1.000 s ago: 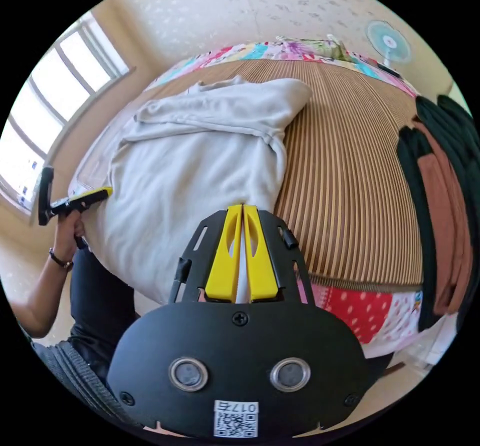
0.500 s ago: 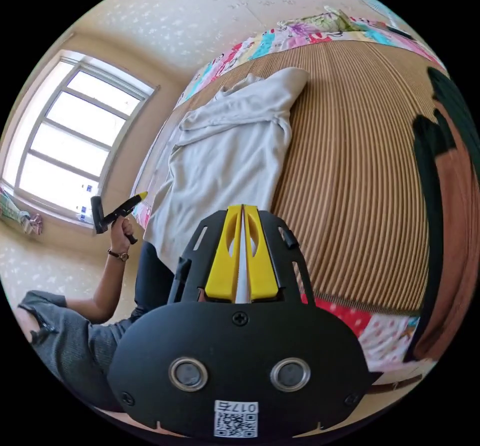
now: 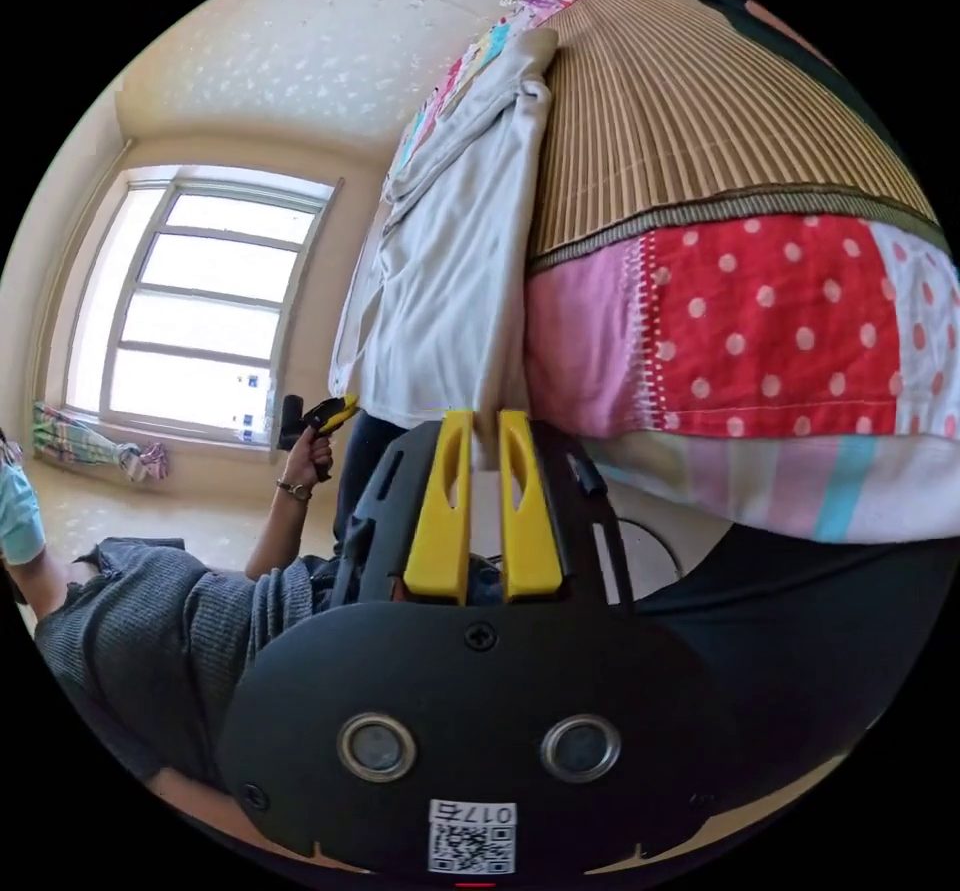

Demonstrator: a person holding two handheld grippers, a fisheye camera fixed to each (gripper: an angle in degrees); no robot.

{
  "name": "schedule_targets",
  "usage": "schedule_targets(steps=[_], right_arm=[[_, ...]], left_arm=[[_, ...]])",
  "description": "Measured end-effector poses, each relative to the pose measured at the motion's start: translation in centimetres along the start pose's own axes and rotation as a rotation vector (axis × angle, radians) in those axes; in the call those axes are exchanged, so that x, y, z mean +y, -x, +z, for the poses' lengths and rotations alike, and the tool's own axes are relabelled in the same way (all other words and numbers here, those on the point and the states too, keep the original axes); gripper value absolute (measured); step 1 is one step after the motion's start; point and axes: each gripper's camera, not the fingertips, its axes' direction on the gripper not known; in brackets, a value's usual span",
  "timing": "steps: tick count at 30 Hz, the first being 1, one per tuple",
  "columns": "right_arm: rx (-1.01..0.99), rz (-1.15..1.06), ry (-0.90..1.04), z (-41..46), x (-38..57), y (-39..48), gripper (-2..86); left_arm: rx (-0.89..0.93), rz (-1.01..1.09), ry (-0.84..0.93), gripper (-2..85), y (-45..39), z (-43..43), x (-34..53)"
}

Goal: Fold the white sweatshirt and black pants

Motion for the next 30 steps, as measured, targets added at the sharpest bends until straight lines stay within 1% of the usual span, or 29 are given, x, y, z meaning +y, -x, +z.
schedule_targets(steps=[1,2,3,4,5,6,8,10,11,12,13,15,16,17,18,20,21,23,25,27,29,30], right_arm=[[-0.118,-0.028,-0.013,-1.3,0.0,0.0,4.5],[-0.286,-0.102,-0.049,-3.1,0.2,0.0,3.9],[-0.368,-0.145,-0.066,-4.0,0.3,0.0,3.7],[-0.5,-0.217,-0.093,-6.1,0.7,0.0,3.3],[-0.582,-0.279,-0.105,-8.2,1.2,0.3,3.0],[-0.609,-0.317,-0.108,-9.3,1.5,0.7,2.8],[-0.694,-0.486,-0.133,-13.5,2.9,3.2,2.5],[-0.765,-0.607,-0.176,-16.2,4.0,5.1,2.3],[-0.788,-0.661,-0.203,-17.6,4.4,6.1,2.2],[-0.782,-0.67,-0.221,-18.1,4.4,6.4,2.1],[-0.739,-0.656,-0.263,-19.0,4.1,6.8,2.0],[-0.599,-0.572,-0.298,-19.4,2.7,7.0,1.9],[-0.491,-0.48,-0.308,-19.2,0.9,6.7,1.9],[-0.431,-0.372,-0.319,-18.7,-1.3,6.1,1.9],[-0.419,-0.33,-0.327,-18.4,-2.5,5.8,1.9],[-0.402,-0.235,-0.384,-16.8,-8.2,5.2,2.2],[-0.388,-0.221,-0.391,-16.3,-9.8,5.1,2.3],[-0.273,-0.157,-0.406,-13.5,-16.2,4.8,3.1],[-0.195,-0.133,-0.4,-11.0,-19.8,4.5,4.1],[-0.121,-0.089,-0.44,-9.5,-20.4,4.6,6.3],[-0.072,-0.14,-0.553,-8.6,-17.9,5.6,9.4],[-0.055,-0.153,-0.559,-8.2,-17.3,5.7,9.7]], left_arm=[[0.139,0.048,0.002,4.7,0.4,-1.0,0.3],[0.288,0.111,0.0,4.5,0.5,-2.1,0.7],[0.354,0.141,-0.006,4.5,0.5,-2.8,1.0],[0.449,0.204,-0.026,4.5,0.2,-4.2,1.6],[0.511,0.285,-0.034,4.4,-0.3,-5.7,2.2],[0.543,0.332,-0.032,4.3,-0.7,-6.3,2.6],[0.693,0.539,-0.051,4.3,-2.5,-9.1,4.4],[0.8,0.668,-0.078,4.4,-3.8,-10.7,5.5],[0.854,0.715,-0.098,4.4,-4.3,-11.3,5.8],[0.868,0.724,-0.11,4.4,-4.5,-11.5,5.8],[0.867,0.712,-0.139,4.4,-4.6,-11.5,5.5],[0.783,0.625,-0.178,4.4,-4.2,-11.0,4.0],[0.688,0.54,-0.208,4.4,-3.8,-10.3,2.6],[0.615,0.445,-0.25,4.4,-3.2,-9.6,1.0],[0.597,0.401,-0.276,4.4,-2.9,-9.3,0.2],[0.563,0.296,-0.365,4.5,-2.3,-7.8,-3.5],[0.543,0.281,-0.381,4.6,-2.3,-7.5,-4.4],[0.392,0.22,-0.435,5.3,-2.2,-6.0,-8.0],[0.282,0.173,-0.48,7.3,-1.9,-5.3,-9.4],[0.238,0.133,-0.52,9.9,-1.5,-5.3,-8.8],[0.175,0.12,-0.523,11.8,-1.0,-5.0,-6.3],[0.145,0.104,-0.505,12.1,-0.7,-4.6,-5.5]])
